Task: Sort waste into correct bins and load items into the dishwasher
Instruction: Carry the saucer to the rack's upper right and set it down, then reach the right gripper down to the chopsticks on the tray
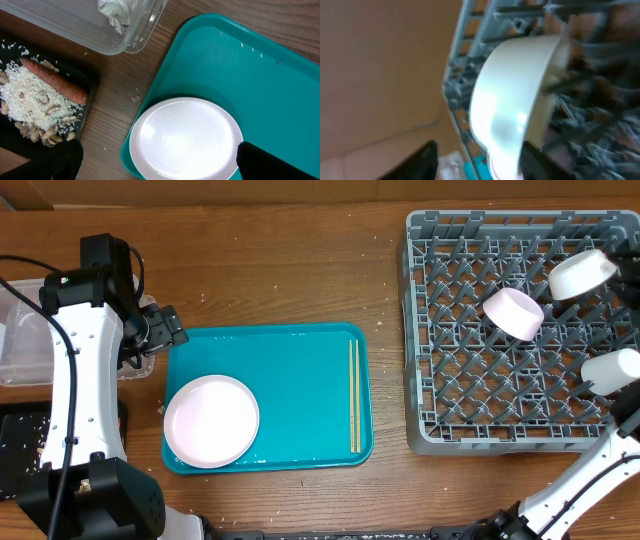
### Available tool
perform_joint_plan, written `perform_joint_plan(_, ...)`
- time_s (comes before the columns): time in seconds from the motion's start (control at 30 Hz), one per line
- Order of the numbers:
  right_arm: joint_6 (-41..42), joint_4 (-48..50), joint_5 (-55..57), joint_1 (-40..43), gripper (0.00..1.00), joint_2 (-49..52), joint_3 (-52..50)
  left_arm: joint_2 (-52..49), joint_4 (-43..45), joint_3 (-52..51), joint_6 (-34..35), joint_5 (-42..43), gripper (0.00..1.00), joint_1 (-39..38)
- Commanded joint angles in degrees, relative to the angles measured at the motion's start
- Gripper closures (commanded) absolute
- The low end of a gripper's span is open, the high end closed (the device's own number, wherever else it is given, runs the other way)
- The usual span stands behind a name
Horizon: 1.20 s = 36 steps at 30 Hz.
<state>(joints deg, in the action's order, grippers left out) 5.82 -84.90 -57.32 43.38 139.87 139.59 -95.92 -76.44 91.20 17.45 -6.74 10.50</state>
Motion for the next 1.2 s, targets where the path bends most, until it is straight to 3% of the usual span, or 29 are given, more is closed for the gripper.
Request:
perform_joint_plan(0.0, 5.46, -4.13, 11.21, 2.01, 0.35, -6.36, 7.98, -0.20, 0.11, -0.11, -0.07, -0.72, 0.00, -0.02)
perform_joint_plan(0.17, 7.58, -12.15, 19.63, 2.49, 0.27, -10.49, 18.14, -0.20, 0.09, -0.11, -0.07, -0.72, 0.00, -0.02)
perform_joint_plan(0.43, 9.22, -12.15, 20.46, -5.60, 0.23, -26.43, 18.69, -0.20, 0.09, -0.11, -0.09, -0.72, 0.00, -0.02)
perform_joint_plan(0.5, 9.27, -12.15, 23.06, -11.23, 0.22, -30.45, 18.69, -0.20, 0.09, -0.11, -0.09, -0.72, 0.00, -0.02)
perform_joint_plan(0.57, 9.27, -12.15, 28.17, -18.71, 0.00, -33.59, 18.69, -0.20, 0.09, -0.11, -0.09, -0.72, 0.00, -0.02)
perform_joint_plan(0.77, 13.16, -12.15, 42.38, -46.77, 0.00, -35.93, 15.63, -0.20, 0.09, -0.11, -0.09, -0.72, 0.01, -0.02)
perform_joint_plan(0.87, 19.23, -12.09, 53.37, -65.16, 0.00, -35.69, 0.81, -0.20, 0.09, -0.11, -0.09, -0.72, 0.00, -0.02)
perform_joint_plan(1.0, 22.75, -8.74, 55.76, -74.05, 0.02, -34.42, -16.31, -0.20, 0.09, -0.11, -0.09, -0.72, 0.00, -0.02)
perform_joint_plan(1.07, 23.26, -4.09, 55.36, -77.13, 0.09, -33.88, -25.18, -0.20, 0.09, -0.11, -0.09, -0.72, 0.00, -0.02)
perform_joint_plan(1.1, 24.35, 3.08, 53.88, -79.93, 0.13, -33.31, -35.36, -0.20, 0.11, -0.11, -0.09, -0.72, 0.00, -0.02)
perform_joint_plan(1.17, 25.27, 8.96, 53.62, -81.20, 0.22, -33.07, -42.23, -0.20, 0.11, -0.11, -0.09, -0.72, 0.00, -0.02)
